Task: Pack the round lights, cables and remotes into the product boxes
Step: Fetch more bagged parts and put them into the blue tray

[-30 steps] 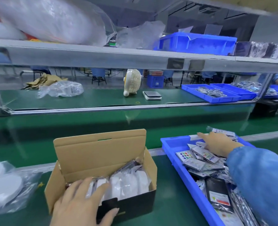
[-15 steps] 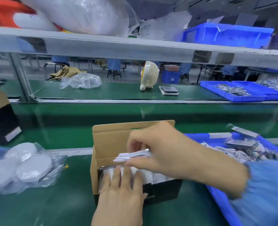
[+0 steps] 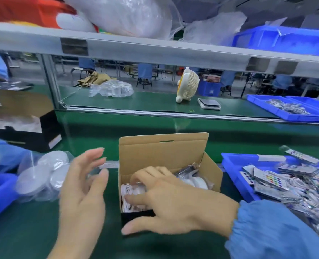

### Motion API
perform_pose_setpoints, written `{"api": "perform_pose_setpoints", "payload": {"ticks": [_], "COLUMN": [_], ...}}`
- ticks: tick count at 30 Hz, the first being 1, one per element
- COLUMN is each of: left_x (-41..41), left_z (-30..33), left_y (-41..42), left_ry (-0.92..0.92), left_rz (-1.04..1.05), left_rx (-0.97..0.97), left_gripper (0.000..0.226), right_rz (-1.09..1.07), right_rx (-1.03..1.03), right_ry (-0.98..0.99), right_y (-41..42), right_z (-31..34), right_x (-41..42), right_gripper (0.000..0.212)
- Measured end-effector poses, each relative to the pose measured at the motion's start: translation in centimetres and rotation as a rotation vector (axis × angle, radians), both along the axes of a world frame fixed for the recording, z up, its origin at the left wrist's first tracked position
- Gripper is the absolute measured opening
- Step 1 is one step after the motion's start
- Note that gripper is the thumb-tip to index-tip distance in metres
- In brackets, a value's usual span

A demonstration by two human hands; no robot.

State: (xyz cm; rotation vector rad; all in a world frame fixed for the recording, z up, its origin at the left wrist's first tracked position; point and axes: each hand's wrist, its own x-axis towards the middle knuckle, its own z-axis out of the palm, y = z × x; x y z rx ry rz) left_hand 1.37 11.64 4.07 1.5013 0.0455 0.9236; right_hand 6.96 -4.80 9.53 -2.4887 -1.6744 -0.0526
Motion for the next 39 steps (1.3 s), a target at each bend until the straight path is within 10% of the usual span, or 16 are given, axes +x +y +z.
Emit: {"api": "perform_pose_setpoints", "payload": {"ticks": [5, 9, 13, 26, 30, 39], "left_x": [2.7, 3.6, 3.4, 2.4, 1.7, 1.5], "left_z": [-0.2, -1.0, -1.5, -1.8, -2.2, -1.6], "left_y": [0.6, 0.5, 0.7, 1.4, 1.4, 0.8], "left_ry": [0.441, 0.470, 0.377, 0.147, 0.164, 0.129], "left_rz": [-0.603, -0.519, -0.546, -0.445, -0.447, -0.357], "left_rx": [-0.165, 0.022, 0.053, 0.282, 0.327, 0.493], "left_gripper": [0.047, 0.046, 0.049, 0.031, 0.037, 0.032], "right_rz": [-0.403, -0.506, -0.321, -0.439, -0.292, -0.239], "right_rx": [0.984, 0.820, 0.972, 0.655, 0.417, 0.628], "right_ry": [0.011, 1.177, 1.421, 0.711, 0.792, 0.874], "right_y": [-8.3, -11.3, -10.7, -10.2, -12.1, -12.6], "right_z": [2.2, -1.5, -3.9, -5.3, -4.3, -4.8], "right_x": [5.4, 7.0, 6.5, 4.9, 4.2, 3.0], "right_gripper": [0.023, 0.050, 0.039, 0.022, 0.047, 0.070]}}
